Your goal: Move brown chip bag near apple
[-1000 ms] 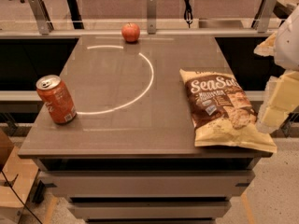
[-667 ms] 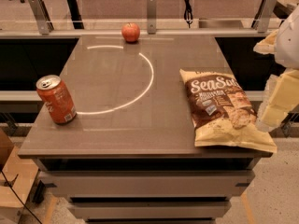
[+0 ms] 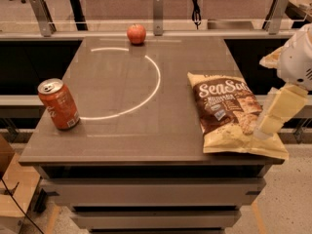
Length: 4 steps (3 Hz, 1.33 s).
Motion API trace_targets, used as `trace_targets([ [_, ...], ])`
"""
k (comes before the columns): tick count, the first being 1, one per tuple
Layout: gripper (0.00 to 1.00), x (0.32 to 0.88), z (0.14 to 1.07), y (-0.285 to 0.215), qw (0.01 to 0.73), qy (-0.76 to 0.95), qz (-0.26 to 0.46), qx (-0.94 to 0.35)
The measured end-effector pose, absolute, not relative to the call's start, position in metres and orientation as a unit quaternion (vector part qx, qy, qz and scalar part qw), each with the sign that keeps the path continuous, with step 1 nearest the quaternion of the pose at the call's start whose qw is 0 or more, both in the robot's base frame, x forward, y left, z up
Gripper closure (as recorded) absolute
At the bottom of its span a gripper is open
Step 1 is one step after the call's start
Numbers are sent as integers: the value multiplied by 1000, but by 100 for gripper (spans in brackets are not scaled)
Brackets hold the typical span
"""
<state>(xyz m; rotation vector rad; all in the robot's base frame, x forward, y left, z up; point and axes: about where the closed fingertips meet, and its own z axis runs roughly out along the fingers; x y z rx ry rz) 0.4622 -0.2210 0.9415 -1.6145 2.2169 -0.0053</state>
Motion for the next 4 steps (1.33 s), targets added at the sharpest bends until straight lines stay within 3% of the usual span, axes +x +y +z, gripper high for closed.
trace_targets([
  [2,0,477,880,-219,176,810,37,-558],
  [4,41,487,862,-219,160,813,51,-558],
])
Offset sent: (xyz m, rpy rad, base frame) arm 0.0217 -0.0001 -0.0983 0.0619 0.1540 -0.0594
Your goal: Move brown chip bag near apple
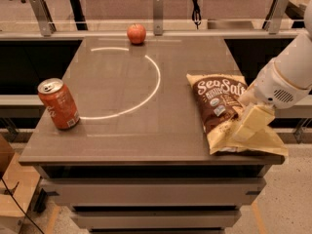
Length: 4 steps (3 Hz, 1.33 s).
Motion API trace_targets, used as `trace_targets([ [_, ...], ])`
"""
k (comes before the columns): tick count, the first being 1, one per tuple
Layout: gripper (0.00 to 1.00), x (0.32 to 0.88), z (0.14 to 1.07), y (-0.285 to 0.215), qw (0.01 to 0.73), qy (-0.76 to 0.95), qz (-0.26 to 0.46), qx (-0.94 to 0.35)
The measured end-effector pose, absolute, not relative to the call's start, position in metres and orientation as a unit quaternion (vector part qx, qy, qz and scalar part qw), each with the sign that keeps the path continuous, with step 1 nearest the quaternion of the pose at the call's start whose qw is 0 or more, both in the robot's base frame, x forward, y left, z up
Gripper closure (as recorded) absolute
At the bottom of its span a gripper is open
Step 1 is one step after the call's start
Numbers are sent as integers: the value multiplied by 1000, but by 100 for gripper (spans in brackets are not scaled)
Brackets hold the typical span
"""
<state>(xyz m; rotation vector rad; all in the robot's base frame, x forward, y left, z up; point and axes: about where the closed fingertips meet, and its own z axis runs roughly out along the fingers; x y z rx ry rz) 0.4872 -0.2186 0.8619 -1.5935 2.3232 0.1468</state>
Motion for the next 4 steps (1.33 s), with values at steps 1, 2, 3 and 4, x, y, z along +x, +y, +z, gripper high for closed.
trace_targets([
  [1,64,495,870,-216,160,812,42,-560],
  [2,88,509,909,-207,182,799,14,-573],
  [3,100,532,953,-196,211,782,-9,-587],
  [4,100,566,988,-185,244,770,-13,-590],
])
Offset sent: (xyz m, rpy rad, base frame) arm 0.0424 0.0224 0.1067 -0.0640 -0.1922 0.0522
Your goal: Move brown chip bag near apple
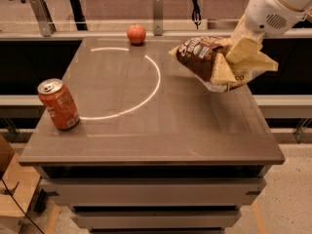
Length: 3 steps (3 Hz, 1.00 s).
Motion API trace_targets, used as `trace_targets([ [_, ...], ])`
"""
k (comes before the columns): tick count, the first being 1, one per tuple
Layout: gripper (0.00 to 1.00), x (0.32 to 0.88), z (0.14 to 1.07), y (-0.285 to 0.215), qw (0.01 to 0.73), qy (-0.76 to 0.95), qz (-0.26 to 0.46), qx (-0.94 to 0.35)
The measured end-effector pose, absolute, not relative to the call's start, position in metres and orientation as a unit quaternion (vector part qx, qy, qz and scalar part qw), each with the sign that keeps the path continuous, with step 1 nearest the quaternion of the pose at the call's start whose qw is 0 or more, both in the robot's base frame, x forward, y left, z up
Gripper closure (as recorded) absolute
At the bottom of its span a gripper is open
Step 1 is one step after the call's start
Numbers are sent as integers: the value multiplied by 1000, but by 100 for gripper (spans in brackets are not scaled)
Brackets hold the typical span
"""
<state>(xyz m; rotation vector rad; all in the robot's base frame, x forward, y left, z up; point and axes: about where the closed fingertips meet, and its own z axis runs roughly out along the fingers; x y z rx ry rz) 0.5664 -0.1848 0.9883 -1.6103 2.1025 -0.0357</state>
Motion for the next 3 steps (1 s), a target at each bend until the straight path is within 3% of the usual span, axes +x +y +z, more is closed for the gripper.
trace_targets([
  [3,100,665,997,-156,361,755,6,-548],
])
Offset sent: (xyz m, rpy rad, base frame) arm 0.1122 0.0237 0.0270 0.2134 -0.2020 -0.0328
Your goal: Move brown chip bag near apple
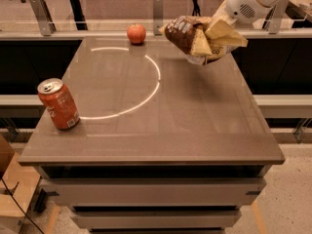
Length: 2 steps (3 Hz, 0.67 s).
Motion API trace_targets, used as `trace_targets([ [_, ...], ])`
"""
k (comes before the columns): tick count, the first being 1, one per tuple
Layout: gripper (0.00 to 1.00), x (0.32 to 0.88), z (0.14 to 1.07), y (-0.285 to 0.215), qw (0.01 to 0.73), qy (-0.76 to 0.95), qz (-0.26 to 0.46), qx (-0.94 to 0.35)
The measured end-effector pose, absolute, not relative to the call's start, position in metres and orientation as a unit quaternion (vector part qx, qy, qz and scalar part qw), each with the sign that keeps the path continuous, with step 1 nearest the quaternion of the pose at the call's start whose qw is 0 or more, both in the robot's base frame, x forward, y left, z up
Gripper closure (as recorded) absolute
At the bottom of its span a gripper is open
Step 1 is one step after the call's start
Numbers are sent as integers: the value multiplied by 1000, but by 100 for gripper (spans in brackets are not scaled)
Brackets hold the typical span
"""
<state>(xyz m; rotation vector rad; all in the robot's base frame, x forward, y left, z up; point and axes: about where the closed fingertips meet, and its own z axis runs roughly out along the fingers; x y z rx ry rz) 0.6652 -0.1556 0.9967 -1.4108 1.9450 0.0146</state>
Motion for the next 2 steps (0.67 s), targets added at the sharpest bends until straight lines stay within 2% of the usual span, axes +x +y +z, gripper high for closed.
trace_targets([
  [2,100,714,958,-134,398,760,36,-512],
])
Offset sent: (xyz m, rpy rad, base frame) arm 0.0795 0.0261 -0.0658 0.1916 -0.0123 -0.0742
